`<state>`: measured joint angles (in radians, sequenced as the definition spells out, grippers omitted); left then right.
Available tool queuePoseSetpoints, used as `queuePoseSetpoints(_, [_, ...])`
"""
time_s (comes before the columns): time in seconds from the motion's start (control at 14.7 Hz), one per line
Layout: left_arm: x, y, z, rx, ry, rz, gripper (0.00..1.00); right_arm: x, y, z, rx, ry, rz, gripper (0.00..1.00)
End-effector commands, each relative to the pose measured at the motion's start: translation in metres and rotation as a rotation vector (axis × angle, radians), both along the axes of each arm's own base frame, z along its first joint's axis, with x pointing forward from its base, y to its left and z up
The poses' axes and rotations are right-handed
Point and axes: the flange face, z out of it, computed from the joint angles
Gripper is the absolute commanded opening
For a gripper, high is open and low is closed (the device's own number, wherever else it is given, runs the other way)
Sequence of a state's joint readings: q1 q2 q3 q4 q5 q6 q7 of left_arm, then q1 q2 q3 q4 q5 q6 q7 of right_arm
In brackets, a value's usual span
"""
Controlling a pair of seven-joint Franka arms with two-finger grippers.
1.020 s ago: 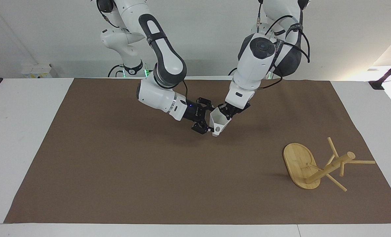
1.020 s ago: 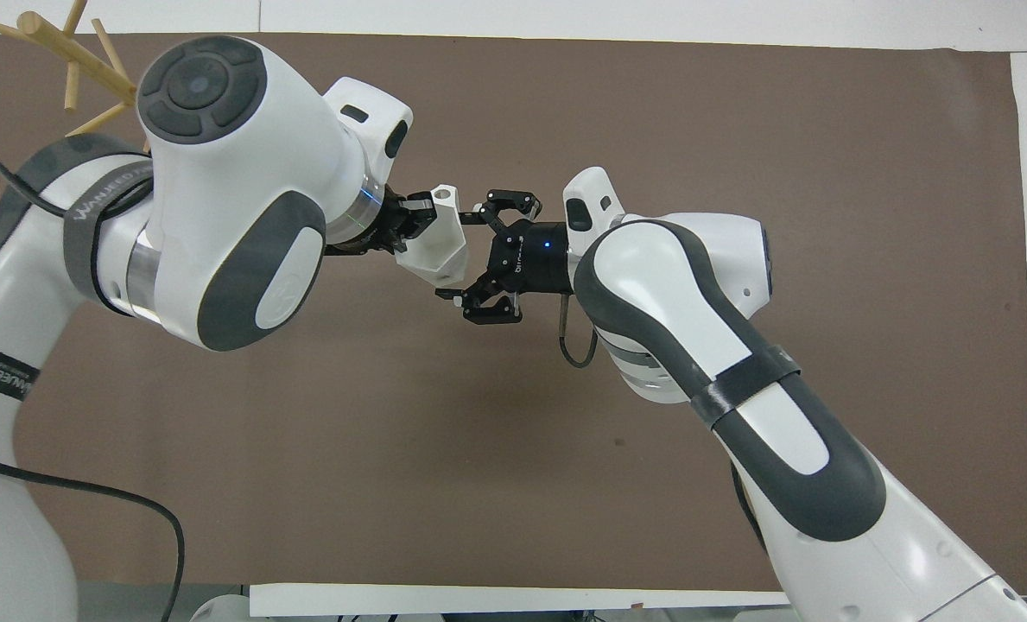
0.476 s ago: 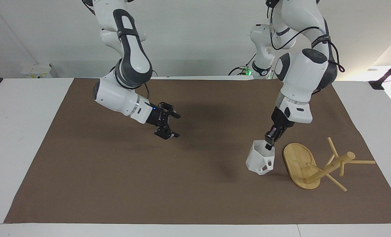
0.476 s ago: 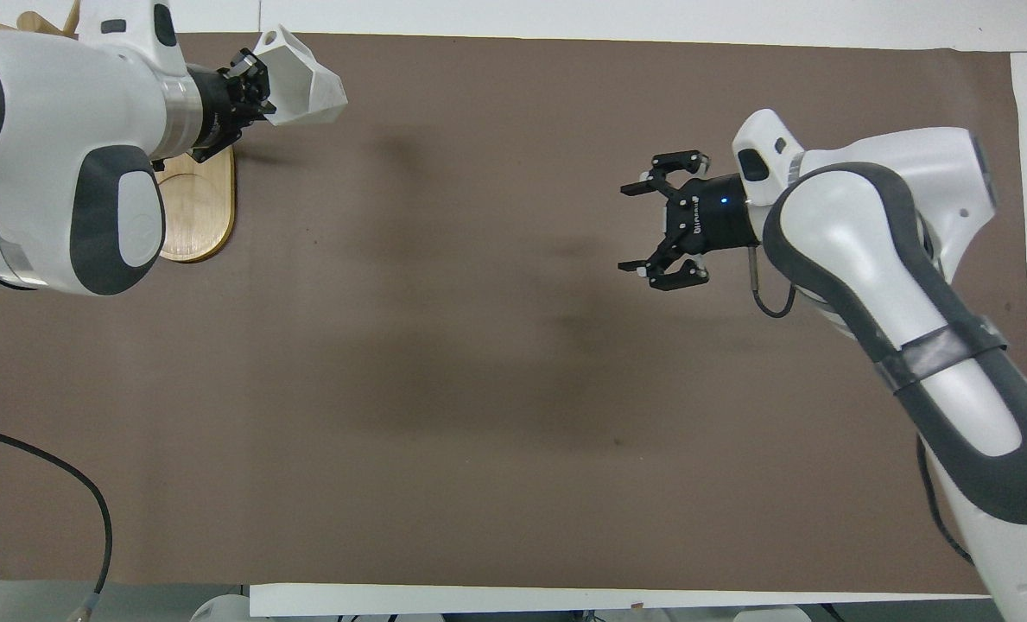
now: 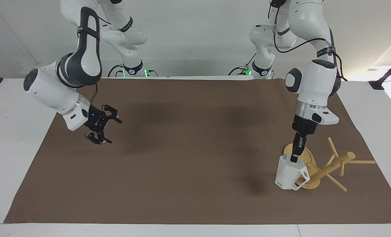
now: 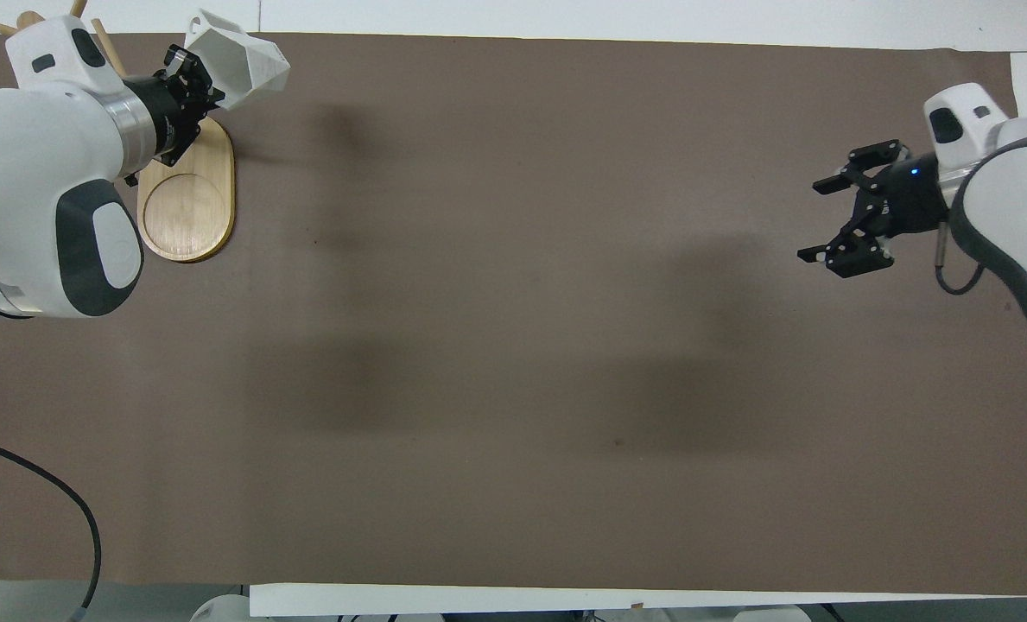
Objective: Hang cup on rack
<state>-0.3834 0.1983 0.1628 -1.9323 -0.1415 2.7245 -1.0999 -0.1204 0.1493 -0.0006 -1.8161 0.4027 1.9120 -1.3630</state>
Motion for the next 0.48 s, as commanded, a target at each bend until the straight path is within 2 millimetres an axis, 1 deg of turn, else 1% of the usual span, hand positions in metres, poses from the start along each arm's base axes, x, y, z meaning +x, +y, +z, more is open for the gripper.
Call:
queuePoseSetpoints(0.0, [-0.011, 0.022, 0.0, -0.007, -0.009, 0.039, 0.0, -0.006, -0.005, 0.06, -0.141, 0.02, -0.14, 0.99])
queuePoseSetpoints(0.07, [-0.017, 0.027, -0.004, -0.005, 0.001, 0.042, 0.0, -0.007, -0.01, 0.084, -0.227, 0.054, -0.25, 0.99])
queuePoseSetpoints(0.2, [-0.025, 0.031, -0.011, -0.001, 0.02, 0.042, 0.0, -0.016, -0.012, 0.119, -0.322, 0.163, -0.48, 0.99])
queuePoseSetpoints(0.27, [-0.028, 0.032, -0.013, 0.0, 0.026, 0.041, 0.0, -0.021, -0.013, 0.137, -0.338, 0.207, -0.593, 0.99])
queuePoseSetpoints(0.34, [-0.034, 0.035, -0.009, 0.007, 0.022, 0.027, 0.0, -0.028, -0.014, 0.153, -0.349, 0.265, -0.694, 0.99])
queuePoseSetpoints(0.41, [-0.046, 0.046, -0.009, 0.022, 0.028, 0.01, 0.0, -0.031, -0.013, 0.164, -0.353, 0.296, -0.761, 0.99])
